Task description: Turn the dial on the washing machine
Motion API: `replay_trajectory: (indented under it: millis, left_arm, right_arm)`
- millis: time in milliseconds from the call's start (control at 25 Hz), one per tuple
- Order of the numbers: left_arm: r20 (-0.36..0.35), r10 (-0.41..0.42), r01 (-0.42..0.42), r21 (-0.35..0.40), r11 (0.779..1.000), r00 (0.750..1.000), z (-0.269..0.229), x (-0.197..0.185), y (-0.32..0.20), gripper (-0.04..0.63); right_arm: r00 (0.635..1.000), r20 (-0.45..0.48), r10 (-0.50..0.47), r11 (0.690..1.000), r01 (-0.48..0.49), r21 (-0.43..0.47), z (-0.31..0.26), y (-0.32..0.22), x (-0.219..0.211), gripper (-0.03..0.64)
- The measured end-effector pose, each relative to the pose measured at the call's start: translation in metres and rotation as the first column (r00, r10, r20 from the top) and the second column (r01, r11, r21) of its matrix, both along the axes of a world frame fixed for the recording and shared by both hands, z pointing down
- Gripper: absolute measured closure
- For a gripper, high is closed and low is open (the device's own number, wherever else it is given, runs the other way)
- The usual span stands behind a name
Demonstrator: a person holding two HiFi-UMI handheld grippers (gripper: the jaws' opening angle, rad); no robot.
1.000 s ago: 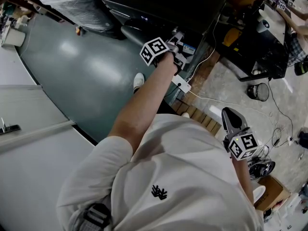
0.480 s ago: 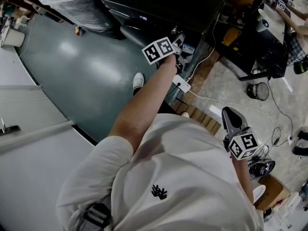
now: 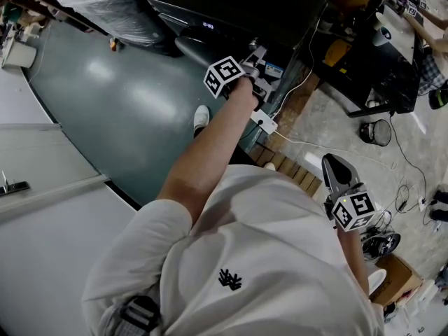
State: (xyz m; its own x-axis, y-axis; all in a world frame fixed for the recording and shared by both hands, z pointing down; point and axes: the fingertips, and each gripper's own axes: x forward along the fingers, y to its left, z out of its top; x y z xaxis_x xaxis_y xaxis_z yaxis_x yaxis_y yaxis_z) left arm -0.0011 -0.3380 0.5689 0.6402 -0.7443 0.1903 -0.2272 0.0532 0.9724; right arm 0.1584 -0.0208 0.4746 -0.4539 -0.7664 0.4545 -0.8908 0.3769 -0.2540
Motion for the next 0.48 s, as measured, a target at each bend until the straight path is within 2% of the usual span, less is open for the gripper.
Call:
replay_trajectory:
  millis: [120, 240, 480]
  left_arm:
    - [-0.075, -0.033, 0.030, -0.039, 0.999, 0.997, 0.0035, -0.0004, -0.0013, 0.249]
    - [-0.118, -0.068, 0.062, -0.052, 0.997, 0.991, 0.0021, -0.0022, -0.0042, 0.249]
    - [-0.116, -0.083, 0.077, -0.057, 0.995, 0.990, 0.0013, -0.0050, -0.0096, 0.250]
  right_arm:
    - [1.000, -0.001, -0.003, 1.000, 0.003, -0.001, 0.0000, -0.0002, -0.0006, 0.591]
    - [1.000, -0.001, 0.000, 1.000, 0.000, -0.004, 0.0006, 0.0016, 0.0007, 0.591]
    - [1.000, 0.000, 0.006, 1.000, -0.006, -0.006, 0.0009, 0.0017, 0.0020, 0.591]
